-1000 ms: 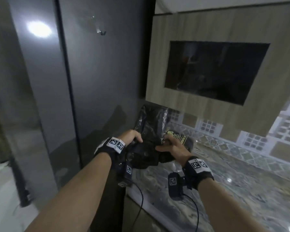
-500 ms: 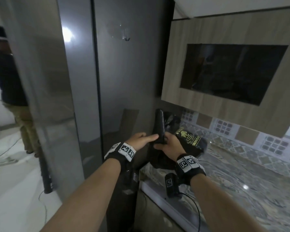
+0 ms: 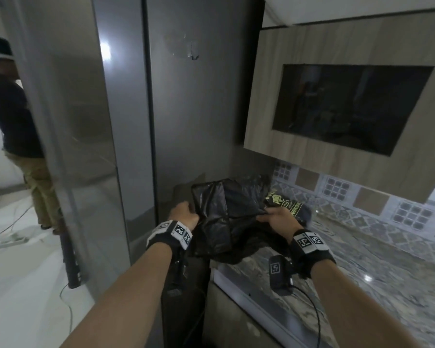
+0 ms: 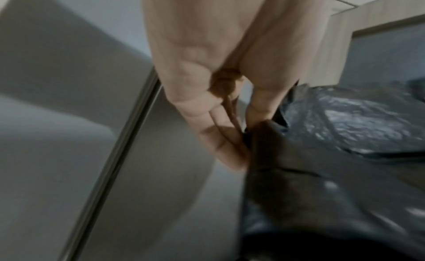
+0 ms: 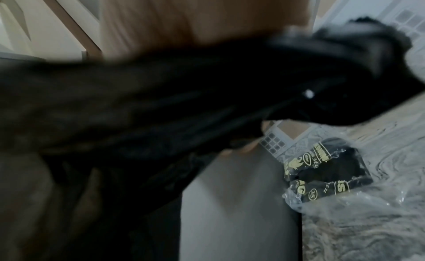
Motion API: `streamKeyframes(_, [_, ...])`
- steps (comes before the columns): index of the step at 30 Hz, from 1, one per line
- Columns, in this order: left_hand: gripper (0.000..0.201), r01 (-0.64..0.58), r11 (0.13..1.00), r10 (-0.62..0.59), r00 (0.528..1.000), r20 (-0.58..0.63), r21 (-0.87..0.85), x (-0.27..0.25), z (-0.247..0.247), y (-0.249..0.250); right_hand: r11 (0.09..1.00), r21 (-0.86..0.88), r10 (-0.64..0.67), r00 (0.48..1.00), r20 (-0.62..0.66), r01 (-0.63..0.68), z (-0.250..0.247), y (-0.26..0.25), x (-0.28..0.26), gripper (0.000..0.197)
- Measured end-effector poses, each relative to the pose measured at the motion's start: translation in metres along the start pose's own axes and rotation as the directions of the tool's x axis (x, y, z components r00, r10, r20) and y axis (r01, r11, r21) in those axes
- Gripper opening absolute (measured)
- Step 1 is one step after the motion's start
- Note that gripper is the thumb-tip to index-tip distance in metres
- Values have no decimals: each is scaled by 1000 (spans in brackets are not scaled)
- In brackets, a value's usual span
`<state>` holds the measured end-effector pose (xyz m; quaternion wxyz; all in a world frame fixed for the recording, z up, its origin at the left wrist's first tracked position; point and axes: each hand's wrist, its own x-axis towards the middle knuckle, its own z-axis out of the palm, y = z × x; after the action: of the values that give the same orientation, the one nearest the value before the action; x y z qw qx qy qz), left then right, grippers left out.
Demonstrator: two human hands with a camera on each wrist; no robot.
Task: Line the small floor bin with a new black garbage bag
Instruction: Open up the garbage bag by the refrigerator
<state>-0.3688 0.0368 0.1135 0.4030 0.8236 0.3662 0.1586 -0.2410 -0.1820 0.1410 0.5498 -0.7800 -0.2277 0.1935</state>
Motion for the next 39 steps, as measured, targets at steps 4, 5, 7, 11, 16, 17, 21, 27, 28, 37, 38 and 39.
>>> streamKeyframes(4, [21, -190, 980, 199, 934, -296, 57, -20, 15, 17, 1000, -28, 0, 1000, 0, 0, 22, -1, 8, 13])
streamKeyframes(5, [18, -223, 974, 225, 929, -293, 40, -24, 21, 22, 999, -52, -5, 1000, 6, 6, 30, -1, 8, 11])
streamKeyframes(7, [36, -214, 973, 209, 976, -67, -84, -26, 31, 30, 995, -94, -33, 997, 71, 39, 46, 1, 8, 7])
streamKeyframes(11, [41, -61, 963, 116, 973, 200, -261, -26, 39, 29, 985, -144, -62, 971, 229, 97, 66, -7, -10, 21])
streamKeyframes(16, [18, -50, 912, 144, 968, 204, -408, -27, 28, 10, 1000, 14, -5, 965, 261, 1, 65, 2, -14, 6])
streamKeyframes(17, [17, -36, 907, 136, 968, 211, -419, -29, 24, 8, 1000, 14, 5, 965, 263, -9, 63, 2, -14, 4])
streamKeyframes(21, [13, 23, 877, 102, 967, 232, -480, -23, 17, -5, 1000, -7, 5, 958, 285, -3, 57, 6, -17, 21])
streamKeyframes(27, [16, 162, 849, 56, 919, 390, -503, -27, -4, -17, 999, -36, 29, 970, 242, -21, 43, 14, -17, 29])
streamKeyframes(28, [24, 166, 860, 49, 914, 402, -482, -28, -8, -20, 999, -43, 34, 973, 227, -25, 38, 17, -15, 36])
streamKeyframes(37, [46, -209, 972, 230, 745, 626, -108, -65, 25, 13, 998, -6, 63, 976, 209, -63, 38, 9, -6, 37])
streamKeyframes(38, [49, -245, 962, 270, 802, 534, -120, -63, 33, 17, 998, -41, 55, 972, 229, -47, 43, 6, -5, 43])
streamKeyframes(39, [48, -245, 959, 283, 860, 424, -143, -60, 37, 21, 997, -66, 44, 966, 254, -28, 47, 3, -8, 49])
